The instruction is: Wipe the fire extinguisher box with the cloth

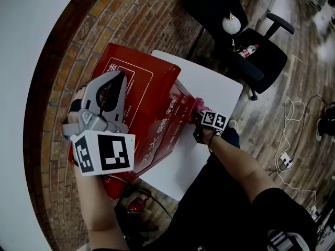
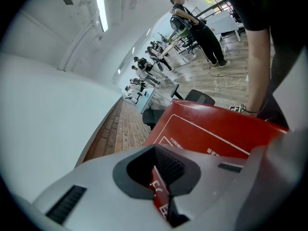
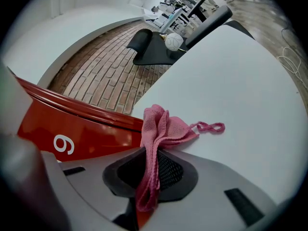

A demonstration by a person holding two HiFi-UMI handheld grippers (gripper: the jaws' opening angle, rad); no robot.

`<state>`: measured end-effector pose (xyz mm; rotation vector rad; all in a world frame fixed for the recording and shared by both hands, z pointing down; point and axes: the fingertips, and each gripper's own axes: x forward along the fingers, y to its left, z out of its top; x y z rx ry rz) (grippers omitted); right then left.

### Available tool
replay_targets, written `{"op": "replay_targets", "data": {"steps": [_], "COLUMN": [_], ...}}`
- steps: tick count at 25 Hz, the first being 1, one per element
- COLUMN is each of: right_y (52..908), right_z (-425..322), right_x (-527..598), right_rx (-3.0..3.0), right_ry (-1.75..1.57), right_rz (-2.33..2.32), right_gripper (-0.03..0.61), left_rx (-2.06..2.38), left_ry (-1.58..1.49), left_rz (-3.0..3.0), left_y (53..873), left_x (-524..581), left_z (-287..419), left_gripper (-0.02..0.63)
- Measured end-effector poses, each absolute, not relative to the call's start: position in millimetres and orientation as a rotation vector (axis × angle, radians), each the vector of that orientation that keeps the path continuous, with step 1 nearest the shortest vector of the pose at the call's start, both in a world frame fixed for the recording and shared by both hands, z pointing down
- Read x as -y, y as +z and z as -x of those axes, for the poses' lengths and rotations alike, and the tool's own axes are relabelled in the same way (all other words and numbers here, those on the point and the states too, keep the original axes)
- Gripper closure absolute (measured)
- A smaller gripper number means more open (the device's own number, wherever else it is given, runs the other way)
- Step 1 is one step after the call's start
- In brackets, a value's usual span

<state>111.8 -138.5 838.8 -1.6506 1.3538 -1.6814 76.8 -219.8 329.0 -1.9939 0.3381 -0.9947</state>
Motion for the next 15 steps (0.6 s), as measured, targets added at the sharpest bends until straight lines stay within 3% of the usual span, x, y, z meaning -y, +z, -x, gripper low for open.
{"op": "replay_targets", "data": {"steps": [15], "right_y": [855], "right_z": [-105], "right_x": [138], "right_rx": [-1.388], "right_ry": [-1.760], "right_rz": [1.677], "right_gripper": [0.517], "left_rx": [-0.336], "left_ry": [-0.992], "left_rz": [1.993], "left_y": [329], "left_x": [220], "left_z": [-77], "left_gripper": [0.584]}}
